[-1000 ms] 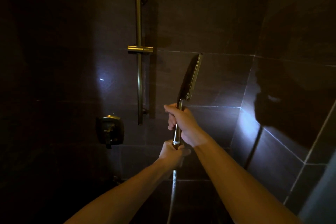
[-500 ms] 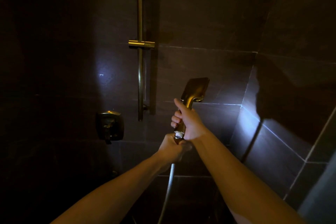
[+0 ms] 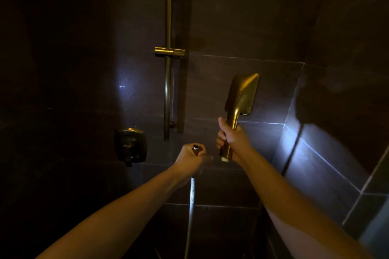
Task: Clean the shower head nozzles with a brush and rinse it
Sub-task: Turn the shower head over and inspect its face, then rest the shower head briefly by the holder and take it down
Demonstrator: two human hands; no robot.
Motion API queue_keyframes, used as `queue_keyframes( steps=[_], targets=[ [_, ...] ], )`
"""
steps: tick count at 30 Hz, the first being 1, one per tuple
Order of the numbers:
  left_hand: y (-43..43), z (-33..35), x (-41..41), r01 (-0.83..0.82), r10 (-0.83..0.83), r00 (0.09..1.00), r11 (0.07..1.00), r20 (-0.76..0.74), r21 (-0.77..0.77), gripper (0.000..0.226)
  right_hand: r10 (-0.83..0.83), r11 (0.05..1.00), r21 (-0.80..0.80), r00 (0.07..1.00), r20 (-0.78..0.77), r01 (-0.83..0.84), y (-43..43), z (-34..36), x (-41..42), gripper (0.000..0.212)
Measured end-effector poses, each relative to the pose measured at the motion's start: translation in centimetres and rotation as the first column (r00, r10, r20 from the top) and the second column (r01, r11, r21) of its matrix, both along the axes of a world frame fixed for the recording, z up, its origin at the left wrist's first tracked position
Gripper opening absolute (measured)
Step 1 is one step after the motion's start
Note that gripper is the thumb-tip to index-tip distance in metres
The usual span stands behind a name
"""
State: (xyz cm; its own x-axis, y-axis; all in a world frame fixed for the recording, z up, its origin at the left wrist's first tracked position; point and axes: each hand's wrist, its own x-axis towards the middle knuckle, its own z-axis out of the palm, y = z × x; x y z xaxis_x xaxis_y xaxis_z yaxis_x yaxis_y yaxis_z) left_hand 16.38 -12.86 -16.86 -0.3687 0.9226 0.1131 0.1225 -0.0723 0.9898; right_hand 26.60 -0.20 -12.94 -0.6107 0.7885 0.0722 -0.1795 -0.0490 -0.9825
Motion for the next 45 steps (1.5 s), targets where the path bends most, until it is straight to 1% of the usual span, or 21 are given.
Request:
queue_keyframes(
  steps=[4, 10, 13, 15, 17, 21, 24, 26, 27, 31, 33, 35, 38, 40, 42, 45],
  targets=[
    [0.0, 1.4, -0.5, -0.042, 0.044, 0.998, 0.998, -0.049, 0.038, 0.049, -0.034, 0.996, 0.085, 0.999, 0.024, 0.031, 0.2, -1.6, 0.7, 0.016],
    [0.1, 3.8, -1.5, -0.040, 0.045, 0.996, 0.997, -0.082, 0.062, 0.044, 0.026, 0.997, 0.075, 1.000, -0.010, -0.026, -0.3, -1.8, 0.3, 0.021],
    [-0.1, 4.7, -2.1, -0.018, 0.022, 0.998, 0.998, -0.062, 0.066, 0.043, 0.020, 0.997, 0.073, 1.000, 0.025, -0.021, -0.4, -2.0, 0.2, 0.017],
    [-0.2, 5.4, -2.7, 0.000, 0.004, 0.998, 0.997, -0.057, 0.075, 0.042, 0.000, 0.996, 0.084, 0.996, 0.085, -0.008, -0.4, -2.1, 0.2, 0.018],
    [-0.2, 6.0, -3.2, 0.013, -0.011, 1.000, 0.997, -0.029, 0.079, 0.043, -0.003, 0.995, 0.100, 0.994, 0.111, -0.008, -0.4, -2.2, 0.0, 0.020],
    [0.2, 7.1, -4.0, 0.053, -0.057, 0.996, 0.997, 0.067, 0.064, 0.042, 0.004, 0.994, 0.107, 0.996, 0.091, -0.014, -0.5, -2.1, -0.3, 0.022],
    [1.0, 7.9, -4.1, 0.086, -0.095, 0.975, 0.995, 0.200, 0.052, 0.030, 0.014, 0.992, 0.121, 0.996, 0.085, -0.024, -0.3, -2.1, -0.5, 0.025],
    [1.6, 8.4, -4.3, 0.080, -0.093, 0.975, 0.994, 0.202, 0.073, 0.024, 0.014, 0.992, 0.124, 0.997, 0.081, -0.024, 0.0, -2.1, -0.5, 0.028],
    [2.0, 8.5, -4.5, 0.066, -0.080, 0.983, 0.994, 0.167, 0.085, 0.023, 0.014, 0.992, 0.124, 0.997, 0.079, -0.024, 0.3, -2.2, -0.6, 0.029],
    [3.7, 9.9, -5.6, 0.016, -0.007, 0.996, 0.994, -0.092, 0.104, 0.014, 0.031, 0.992, 0.123, 0.997, 0.070, -0.040, 2.1, -2.0, -1.2, 0.035],
    [4.9, 11.0, -6.4, -0.026, 0.047, 0.986, 0.991, -0.158, 0.129, 0.012, 0.049, 0.991, 0.120, 0.998, 0.049, -0.054, 3.4, -1.3, -1.7, 0.034],
    [6.4, 12.5, -7.5, -0.057, 0.086, 0.979, 0.986, -0.185, 0.157, 0.011, 0.065, 0.990, 0.126, 0.998, 0.021, -0.067, 4.9, -0.2, -2.3, 0.030],
    [8.7, 14.8, -9.5, -0.029, 0.086, 0.951, 0.981, -0.296, 0.192, 0.008, 0.101, 0.984, 0.153, 0.995, -0.019, -0.097, 7.7, 1.6, -3.5, 0.027],
    [10.3, 16.4, -10.7, -0.021, 0.117, 0.897, 0.975, -0.427, 0.223, 0.009, 0.132, 0.978, 0.167, 0.990, -0.047, -0.122, 9.8, 2.9, -4.6, 0.025],
    [11.7, 18.1, -11.4, -0.061, 0.199, 0.803, 0.965, -0.562, 0.255, 0.011, 0.180, 0.967, 0.193, 0.982, -0.061, -0.165, 11.5, 4.3, -6.0, 0.024],
    [13.9, 20.7, -12.2, -0.176, 0.341, 0.675, 0.936, -0.654, 0.306, 0.013, 0.252, 0.946, 0.233, 0.964, -0.081, -0.227, 13.5, 6.5, -8.1, 0.023]
  ],
)
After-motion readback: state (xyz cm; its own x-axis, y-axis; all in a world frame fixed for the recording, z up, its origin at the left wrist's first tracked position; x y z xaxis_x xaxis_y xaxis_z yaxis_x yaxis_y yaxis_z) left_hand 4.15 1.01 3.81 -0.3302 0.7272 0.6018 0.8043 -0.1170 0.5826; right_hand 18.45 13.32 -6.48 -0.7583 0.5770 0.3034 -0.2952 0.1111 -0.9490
